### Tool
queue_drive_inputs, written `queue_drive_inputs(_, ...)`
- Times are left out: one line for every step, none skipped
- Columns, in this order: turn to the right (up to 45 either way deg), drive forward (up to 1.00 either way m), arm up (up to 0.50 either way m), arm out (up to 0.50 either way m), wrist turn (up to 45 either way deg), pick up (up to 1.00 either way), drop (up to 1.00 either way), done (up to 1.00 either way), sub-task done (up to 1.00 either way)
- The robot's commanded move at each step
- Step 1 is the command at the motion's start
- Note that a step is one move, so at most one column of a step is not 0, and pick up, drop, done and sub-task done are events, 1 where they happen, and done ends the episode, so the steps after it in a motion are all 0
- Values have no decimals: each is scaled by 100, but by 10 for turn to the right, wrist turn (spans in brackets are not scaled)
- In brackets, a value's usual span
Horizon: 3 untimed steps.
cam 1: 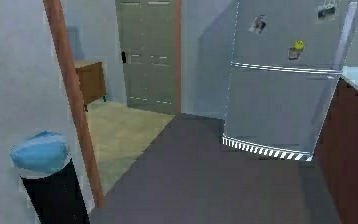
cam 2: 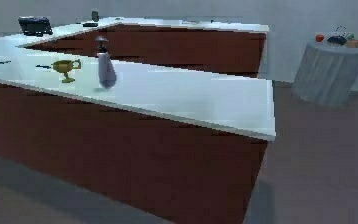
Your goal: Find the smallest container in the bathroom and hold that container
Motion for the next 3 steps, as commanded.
queue_drive_inputs(0,100,0,0,0,0,0,0,0)
queue_drive_inputs(0,60,0,0,0,0,0,0,0)
queue_drive_inputs(-450,0,0,0,0,0,0,0,0)
